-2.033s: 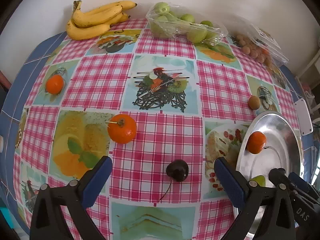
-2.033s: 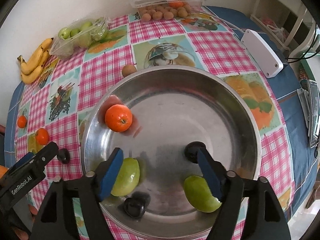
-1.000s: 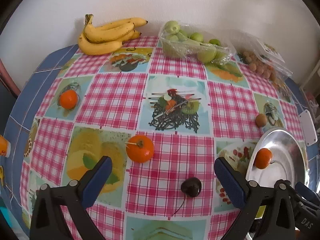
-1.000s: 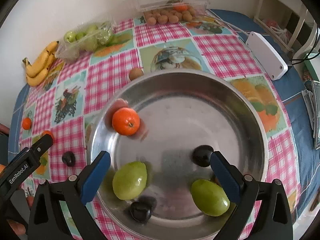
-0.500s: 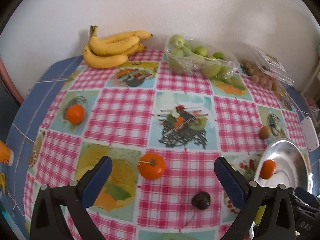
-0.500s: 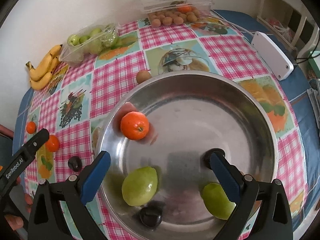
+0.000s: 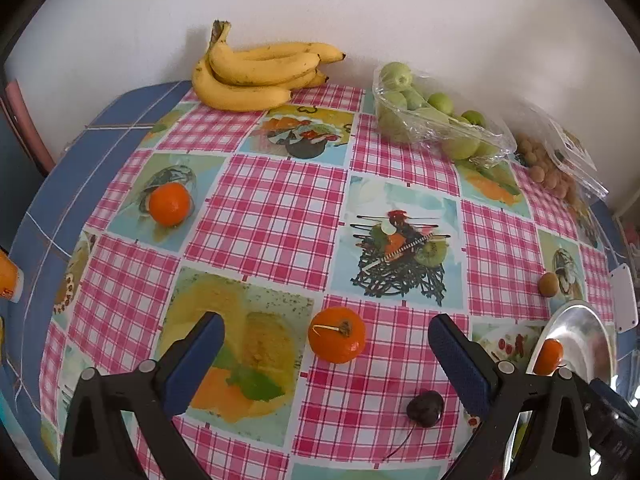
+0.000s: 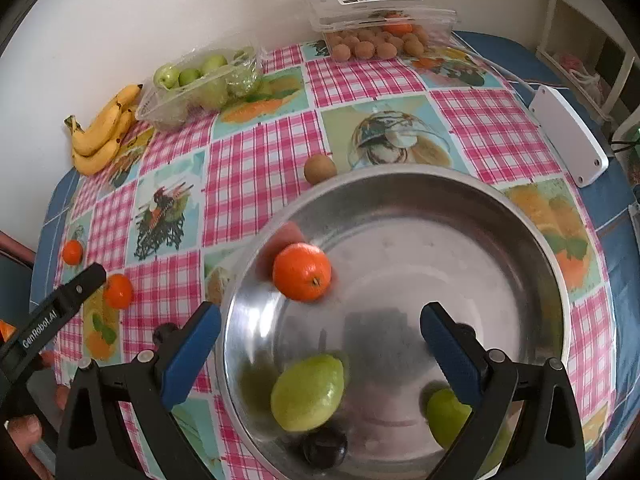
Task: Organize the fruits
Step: 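Close the left tool on an orange while the right tool grips the small brown fruit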
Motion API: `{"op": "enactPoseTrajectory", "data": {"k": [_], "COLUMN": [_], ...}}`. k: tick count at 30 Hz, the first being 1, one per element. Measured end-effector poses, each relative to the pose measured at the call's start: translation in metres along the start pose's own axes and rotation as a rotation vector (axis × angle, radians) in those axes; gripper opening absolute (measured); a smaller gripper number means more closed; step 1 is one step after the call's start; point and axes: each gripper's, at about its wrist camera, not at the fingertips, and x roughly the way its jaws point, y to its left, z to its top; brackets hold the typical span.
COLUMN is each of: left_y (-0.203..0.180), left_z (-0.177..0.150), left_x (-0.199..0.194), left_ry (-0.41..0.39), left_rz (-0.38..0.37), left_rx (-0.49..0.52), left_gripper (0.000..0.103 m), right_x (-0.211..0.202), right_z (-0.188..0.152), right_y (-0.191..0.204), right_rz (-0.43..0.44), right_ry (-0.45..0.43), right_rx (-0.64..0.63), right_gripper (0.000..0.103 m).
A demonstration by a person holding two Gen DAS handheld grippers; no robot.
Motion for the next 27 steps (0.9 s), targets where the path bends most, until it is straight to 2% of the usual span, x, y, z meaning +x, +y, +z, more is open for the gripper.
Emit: {"op": "enactPoseTrajectory", "data": {"k": [7, 13, 22, 25, 27], "left_y": [0.011, 0.013, 0.016, 0.017, 0.020], "left_z": [0.008, 0.012, 0.010, 0.009, 0.009], "left_x": [0.005, 0.007, 0.022, 0.026, 0.029], "left_ry": [0.038, 0.016, 0.078, 0.101, 0.108], "left_rz": [-0.096, -0.098, -0.160, -0.153, -0.167], "left_rx": [-0.029, -0.022, -0.040, -0.042, -0.059], "left_gripper": [0.103, 0.103, 0.103, 0.103, 0.102], "right_x": [-0.005, -0.004, 0.018, 0.027, 0.034], "right_z": [0.024, 0.057, 0.089, 0.096, 0.099], "right_y": [0.002, 0.001, 0.001, 0.007, 0.010], "right_rz": [0.018, -0.015, -0.056, -0.067, -0.077], "right_ry": [-0.005, 0.011, 0.067, 0.080, 0.089], "right_rx": [-0.009, -0.026, -0.053, -0.065, -0.074], "right_gripper": [0.100, 0.100, 0.098, 0.087, 0.070]}}
